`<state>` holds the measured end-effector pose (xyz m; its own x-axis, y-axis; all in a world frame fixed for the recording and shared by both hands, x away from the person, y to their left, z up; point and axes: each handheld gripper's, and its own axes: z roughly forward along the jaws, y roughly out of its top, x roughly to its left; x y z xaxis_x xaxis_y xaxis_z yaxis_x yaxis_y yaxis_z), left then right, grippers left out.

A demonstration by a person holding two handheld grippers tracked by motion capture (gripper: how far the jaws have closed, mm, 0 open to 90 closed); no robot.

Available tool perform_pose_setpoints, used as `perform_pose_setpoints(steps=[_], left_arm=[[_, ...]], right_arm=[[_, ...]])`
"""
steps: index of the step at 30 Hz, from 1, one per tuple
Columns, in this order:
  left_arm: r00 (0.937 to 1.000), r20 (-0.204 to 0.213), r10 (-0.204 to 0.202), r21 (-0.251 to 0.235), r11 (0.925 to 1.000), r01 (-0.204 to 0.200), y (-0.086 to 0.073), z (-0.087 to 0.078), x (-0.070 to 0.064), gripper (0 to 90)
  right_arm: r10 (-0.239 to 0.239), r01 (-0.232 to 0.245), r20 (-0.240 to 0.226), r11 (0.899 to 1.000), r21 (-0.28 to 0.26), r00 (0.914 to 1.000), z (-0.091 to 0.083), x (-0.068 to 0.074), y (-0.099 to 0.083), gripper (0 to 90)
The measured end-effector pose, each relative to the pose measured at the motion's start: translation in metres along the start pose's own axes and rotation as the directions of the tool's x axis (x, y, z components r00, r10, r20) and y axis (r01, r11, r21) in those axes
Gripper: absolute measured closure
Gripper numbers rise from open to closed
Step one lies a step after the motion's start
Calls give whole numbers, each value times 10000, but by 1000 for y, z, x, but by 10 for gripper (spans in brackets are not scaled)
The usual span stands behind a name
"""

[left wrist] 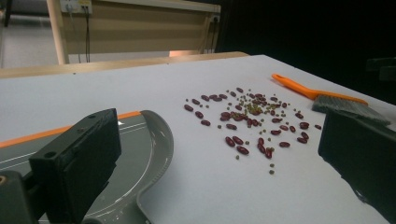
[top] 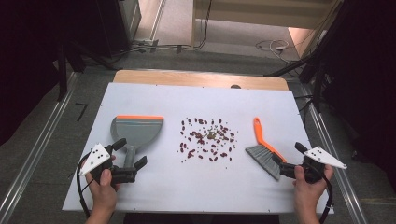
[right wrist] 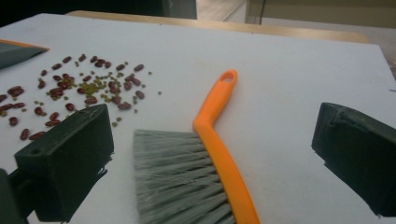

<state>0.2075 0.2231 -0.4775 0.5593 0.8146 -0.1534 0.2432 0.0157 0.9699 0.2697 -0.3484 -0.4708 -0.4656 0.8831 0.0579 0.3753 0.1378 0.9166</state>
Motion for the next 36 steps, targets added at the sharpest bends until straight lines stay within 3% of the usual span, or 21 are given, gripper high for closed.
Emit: perform_pose_setpoints(steps=[5,10,15,20,22,25,27,29,30,31,32,34,35,36], left_arm=[[9999,-126,25,-48,10000,-26,1,-2,0,2],[9999,-140,-10,-104,9999,8,3,-2,-2,2],[9995,-224,217,-102,9997,-219,6,-1,-5,2],[9990,-266,349,-62,9994,-351,7,-4,-4,2],[9991,-280,316,-99,9994,-319,7,-4,-4,2],[9991,-268,315,-55,9995,-317,6,-4,-3,2],[9990,-274,342,-12,9994,-343,5,-3,-3,2],[9991,-243,356,8,9994,-356,5,-3,-4,2],[9991,-239,361,31,9993,-360,5,-3,-4,2],[9991,-232,360,35,9993,-359,5,-2,-5,2],[9990,-219,384,60,9992,-383,5,-2,-5,2],[9991,-209,368,46,9993,-367,5,-1,-6,2],[9990,-223,386,87,9992,-385,4,-1,-6,2],[9990,-217,389,102,9992,-387,5,-1,-6,2]], right_arm=[[-367,370,-179,9991,194,9992,4,9,11,0],[-432,443,-499,9988,224,9978,9,12,27,0],[-657,678,-339,9955,661,9973,21,15,40,0],[-449,517,-600,9919,1163,9972,44,13,50,0],[-524,624,-679,9859,1554,9963,58,15,54,0],[-453,592,-836,9832,1726,9955,65,16,57,0],[-458,598,-742,9783,1983,9962,72,17,61,0],[-497,628,-575,9651,2541,9971,82,19,64,0],[-497,628,-575,9651,2541,9971,82,19,64,0],[-496,583,-362,9507,3046,9981,89,19,66,24],[-447,534,-339,9434,3272,9984,92,18,67,39],[-401,506,-377,9383,3422,9985,94,18,67,74],[-356,332,-3,9291,3683,9994,97,17,69,169],[-356,332,-3,9291,3683,9994,97,17,69,169]])
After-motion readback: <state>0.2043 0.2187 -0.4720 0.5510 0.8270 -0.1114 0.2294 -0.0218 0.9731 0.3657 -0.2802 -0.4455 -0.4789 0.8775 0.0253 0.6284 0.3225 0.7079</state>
